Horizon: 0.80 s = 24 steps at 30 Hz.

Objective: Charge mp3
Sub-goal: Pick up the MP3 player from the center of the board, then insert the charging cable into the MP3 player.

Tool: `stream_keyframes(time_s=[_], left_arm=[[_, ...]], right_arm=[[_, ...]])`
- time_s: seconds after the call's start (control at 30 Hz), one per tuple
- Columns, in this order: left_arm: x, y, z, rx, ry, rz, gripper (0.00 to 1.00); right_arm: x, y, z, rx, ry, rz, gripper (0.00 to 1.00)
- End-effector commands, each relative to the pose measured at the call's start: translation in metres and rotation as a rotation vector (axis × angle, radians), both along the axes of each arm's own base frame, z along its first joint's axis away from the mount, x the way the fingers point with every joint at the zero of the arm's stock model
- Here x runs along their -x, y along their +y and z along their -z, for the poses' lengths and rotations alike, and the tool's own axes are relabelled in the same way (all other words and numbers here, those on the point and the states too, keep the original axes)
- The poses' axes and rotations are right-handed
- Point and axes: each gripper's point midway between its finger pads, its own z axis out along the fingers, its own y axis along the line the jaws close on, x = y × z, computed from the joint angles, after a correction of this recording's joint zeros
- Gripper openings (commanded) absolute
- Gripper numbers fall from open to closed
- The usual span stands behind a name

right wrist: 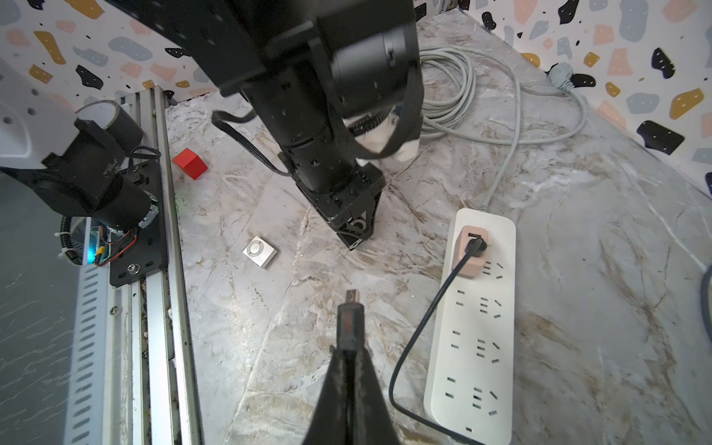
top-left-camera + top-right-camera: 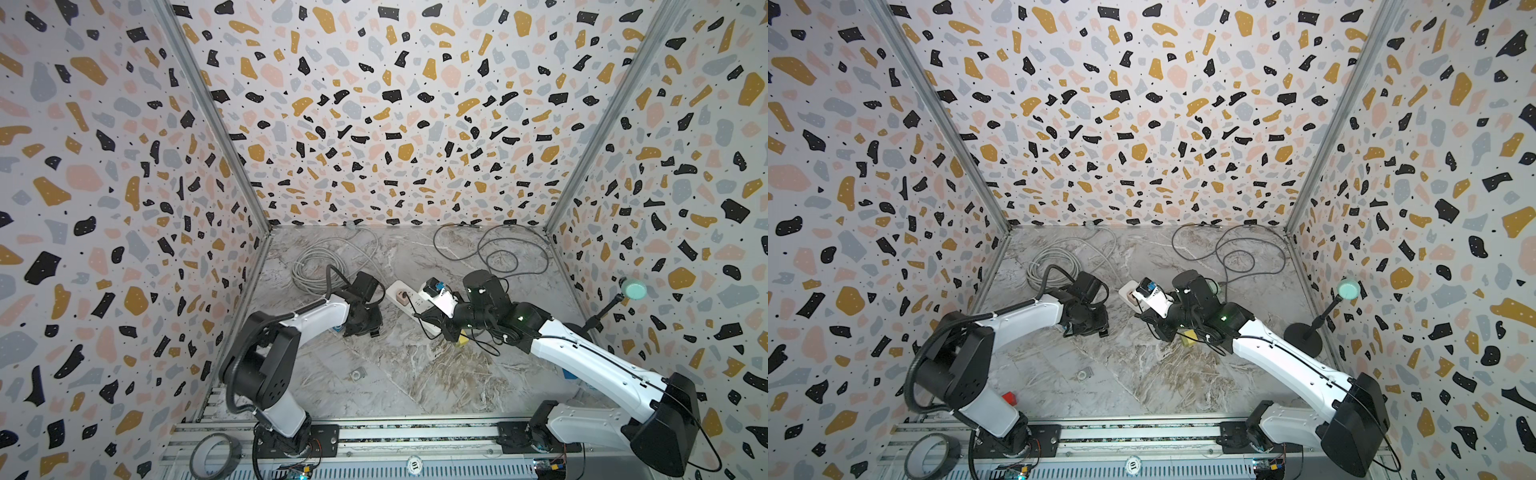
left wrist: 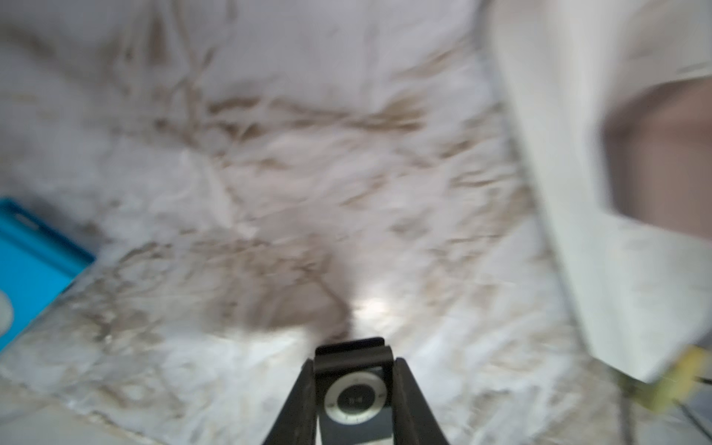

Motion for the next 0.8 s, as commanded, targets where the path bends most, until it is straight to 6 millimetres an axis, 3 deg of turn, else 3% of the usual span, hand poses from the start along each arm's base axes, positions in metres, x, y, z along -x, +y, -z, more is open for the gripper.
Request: stream_keyframes(time_s=[0.0,0.07,0.17,0.43,0.77], left_arm=[[-0.033,-0.065,-0.165,0.500,-0.383,0.112,0.02],[-0.021,-0.077,-0.197,0.628,-0.398,0.167,0.00],[-0.007,-0.077,-0.210,0.633,-0.392,0.229,0.00],[0.006,-0.073,-0.201,0.569,-0.368,0.307,0.00],[0.015,-0.071,-0.194,0.515,-0.346,0.381,0.00]], right_arm=[[-0.004,0.011,-0.039,-0.008,-0.102,-0.033,0.00],[-0.004,0.024,-0.045,0.028,-0.114,-0.058,0.00],[-0.009,0.038,-0.058,0.042,-0.140,-0.056,0.00],[-0.021,0.037,-0.068,0.082,-0.179,-0.020,0.00],[-0.031,0.000,-0.072,0.189,-0.234,0.044,0.00]])
